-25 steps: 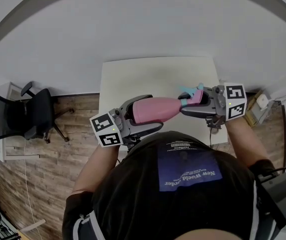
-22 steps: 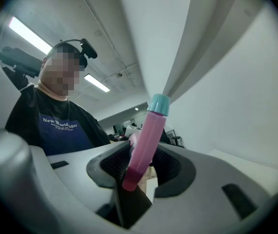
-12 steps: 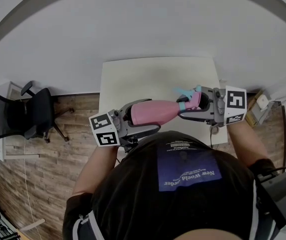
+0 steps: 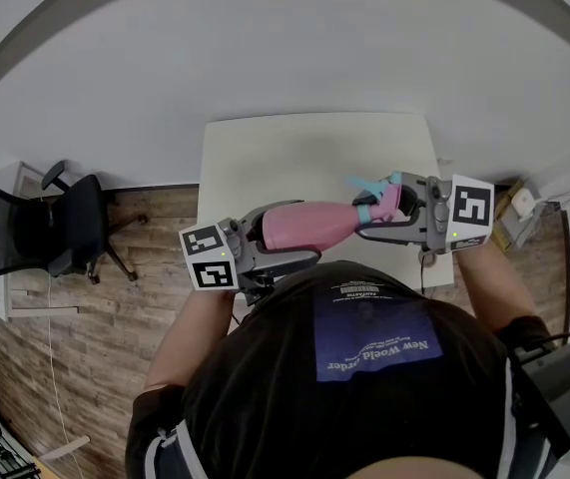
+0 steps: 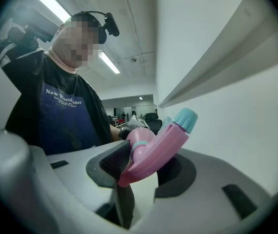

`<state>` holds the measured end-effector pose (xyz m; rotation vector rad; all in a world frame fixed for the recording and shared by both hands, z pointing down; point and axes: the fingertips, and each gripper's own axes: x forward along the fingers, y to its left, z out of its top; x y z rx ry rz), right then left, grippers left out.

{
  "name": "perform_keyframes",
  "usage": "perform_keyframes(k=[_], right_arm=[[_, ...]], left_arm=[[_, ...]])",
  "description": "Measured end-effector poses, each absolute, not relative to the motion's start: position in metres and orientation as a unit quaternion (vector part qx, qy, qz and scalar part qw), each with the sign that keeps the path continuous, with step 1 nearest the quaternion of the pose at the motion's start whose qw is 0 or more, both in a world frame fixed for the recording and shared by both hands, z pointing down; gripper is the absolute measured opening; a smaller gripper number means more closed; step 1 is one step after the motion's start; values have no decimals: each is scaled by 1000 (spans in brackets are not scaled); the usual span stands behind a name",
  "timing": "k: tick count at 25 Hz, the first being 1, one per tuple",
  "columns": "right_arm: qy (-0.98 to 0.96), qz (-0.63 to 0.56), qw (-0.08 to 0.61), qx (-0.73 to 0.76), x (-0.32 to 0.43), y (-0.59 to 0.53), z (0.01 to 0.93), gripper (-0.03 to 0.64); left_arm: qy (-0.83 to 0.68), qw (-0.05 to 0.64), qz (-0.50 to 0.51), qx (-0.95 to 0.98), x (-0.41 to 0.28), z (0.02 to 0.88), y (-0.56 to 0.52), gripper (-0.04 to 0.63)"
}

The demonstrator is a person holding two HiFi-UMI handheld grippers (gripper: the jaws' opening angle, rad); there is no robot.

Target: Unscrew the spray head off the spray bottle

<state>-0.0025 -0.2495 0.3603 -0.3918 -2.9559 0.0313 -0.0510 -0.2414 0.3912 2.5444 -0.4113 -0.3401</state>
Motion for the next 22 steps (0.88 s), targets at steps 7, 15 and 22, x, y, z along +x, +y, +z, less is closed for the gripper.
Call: perform_keyframes(k=[7,15,22], right_arm=[[-988,-10,79,-129,0,-251,359,140],[-982,-59,96,-151,-4,-237,351,140],[-992,12,79,-99,-7,-256,345,155]], left_arm=[[-142,278,-112,943,-48,392,-243,468],[-88,383,-198,898,-54,389,-244,468],[-137,333,-192,913,-74,381,-247,468]])
